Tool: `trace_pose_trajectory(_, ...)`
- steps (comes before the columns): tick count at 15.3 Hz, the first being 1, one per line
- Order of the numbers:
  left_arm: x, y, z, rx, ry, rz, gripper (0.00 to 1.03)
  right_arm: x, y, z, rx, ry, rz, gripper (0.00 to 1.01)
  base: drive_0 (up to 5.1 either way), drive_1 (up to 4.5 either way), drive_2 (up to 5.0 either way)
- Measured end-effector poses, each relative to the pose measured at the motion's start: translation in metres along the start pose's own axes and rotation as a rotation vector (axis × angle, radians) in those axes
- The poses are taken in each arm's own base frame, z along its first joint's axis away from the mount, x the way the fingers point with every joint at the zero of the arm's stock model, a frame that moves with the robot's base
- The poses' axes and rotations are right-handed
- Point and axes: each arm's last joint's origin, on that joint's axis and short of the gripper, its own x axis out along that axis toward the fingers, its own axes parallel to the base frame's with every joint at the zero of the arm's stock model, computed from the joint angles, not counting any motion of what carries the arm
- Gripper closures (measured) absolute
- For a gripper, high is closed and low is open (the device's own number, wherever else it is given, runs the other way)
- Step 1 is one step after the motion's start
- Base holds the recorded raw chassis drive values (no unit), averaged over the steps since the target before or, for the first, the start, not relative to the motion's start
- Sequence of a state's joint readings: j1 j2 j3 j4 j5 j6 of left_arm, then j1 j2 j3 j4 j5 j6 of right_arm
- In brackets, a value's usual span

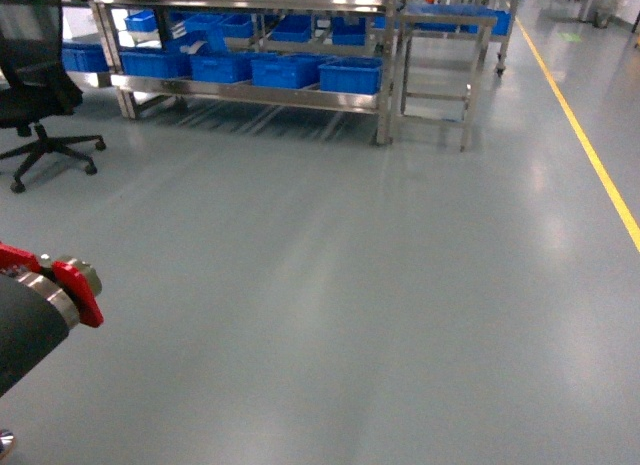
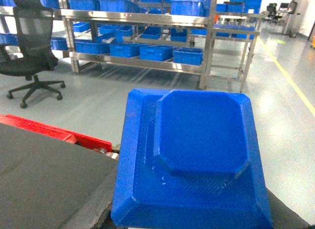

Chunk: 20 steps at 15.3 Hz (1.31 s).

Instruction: Sort blue parts and orange caps into right shelf containers

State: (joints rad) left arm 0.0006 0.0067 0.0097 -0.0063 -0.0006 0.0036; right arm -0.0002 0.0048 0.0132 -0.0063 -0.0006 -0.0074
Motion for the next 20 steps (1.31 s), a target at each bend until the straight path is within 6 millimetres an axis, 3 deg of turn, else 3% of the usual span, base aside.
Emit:
trace_pose_trajectory(15,0.0,-0.0001,0.0,0.0,0.0,-0.001,0.59,0.0,0.0,0.0,0.0,0.0,0.0,0.57,-1.5,-1.54,-1.5)
trace_pose_trajectory(20,0.0,-0.0001,0.0001,0.0,-0.001,-0.002,0.59,0.0,0.0,0.0001,0.0,-0.001,0.0,0.57,0.0,4.35,-4.3)
